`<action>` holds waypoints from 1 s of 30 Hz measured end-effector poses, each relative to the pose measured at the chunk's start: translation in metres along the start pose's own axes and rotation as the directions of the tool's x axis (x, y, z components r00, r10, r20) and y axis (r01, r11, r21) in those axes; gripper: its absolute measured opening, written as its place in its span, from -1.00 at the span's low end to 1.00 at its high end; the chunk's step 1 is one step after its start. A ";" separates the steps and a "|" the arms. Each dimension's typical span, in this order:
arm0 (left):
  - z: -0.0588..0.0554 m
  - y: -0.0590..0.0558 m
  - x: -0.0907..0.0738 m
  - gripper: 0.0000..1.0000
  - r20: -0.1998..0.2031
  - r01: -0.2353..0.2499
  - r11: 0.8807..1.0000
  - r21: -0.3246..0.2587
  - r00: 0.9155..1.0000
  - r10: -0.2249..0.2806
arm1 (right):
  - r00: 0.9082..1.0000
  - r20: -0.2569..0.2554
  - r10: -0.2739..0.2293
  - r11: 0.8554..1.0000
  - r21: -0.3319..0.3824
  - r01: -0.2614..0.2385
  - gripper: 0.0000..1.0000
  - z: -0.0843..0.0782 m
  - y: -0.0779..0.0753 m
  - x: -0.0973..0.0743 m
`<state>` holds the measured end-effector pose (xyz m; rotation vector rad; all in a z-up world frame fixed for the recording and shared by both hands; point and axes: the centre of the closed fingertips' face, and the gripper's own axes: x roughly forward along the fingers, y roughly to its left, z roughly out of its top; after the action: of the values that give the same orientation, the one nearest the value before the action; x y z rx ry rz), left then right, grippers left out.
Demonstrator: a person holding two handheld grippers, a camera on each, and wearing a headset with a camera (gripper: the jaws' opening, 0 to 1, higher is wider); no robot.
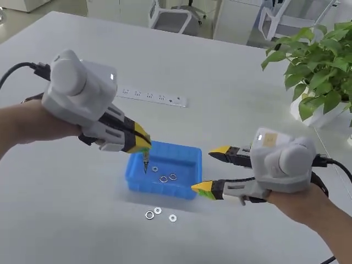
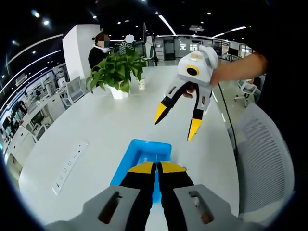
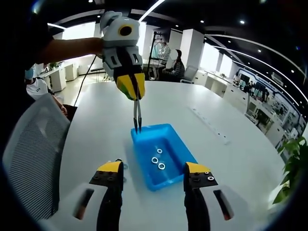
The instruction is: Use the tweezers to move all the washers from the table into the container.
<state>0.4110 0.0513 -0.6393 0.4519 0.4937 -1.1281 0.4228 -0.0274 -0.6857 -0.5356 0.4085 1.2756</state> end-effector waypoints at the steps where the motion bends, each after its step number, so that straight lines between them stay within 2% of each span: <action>1: 0.000 -0.002 0.000 -0.87 0.000 0.003 1.000 0.002 1.000 -0.003 | 1.000 0.001 0.004 1.000 -0.003 -0.004 0.01 0.001 0.002 0.000; 11: 0.004 -0.018 -0.002 -0.87 0.006 0.030 0.999 0.018 1.000 -0.030 | 0.999 0.008 0.052 0.998 -0.042 -0.052 -0.05 0.007 0.021 0.008; 16: 0.002 -0.024 0.001 -0.87 0.000 0.046 0.999 0.026 0.999 -0.046 | 0.997 0.012 0.077 0.995 -0.058 -0.076 -0.11 0.010 0.030 0.014; 30: -0.002 -0.041 0.011 -0.87 0.018 0.079 0.996 0.047 0.997 -0.080 | 0.985 0.034 0.169 0.979 -0.121 -0.164 -0.29 0.015 0.057 0.034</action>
<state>0.3761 0.0295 -0.6514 0.4644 0.4722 -1.2220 0.3758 0.0199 -0.7016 -0.5808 0.3486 1.4771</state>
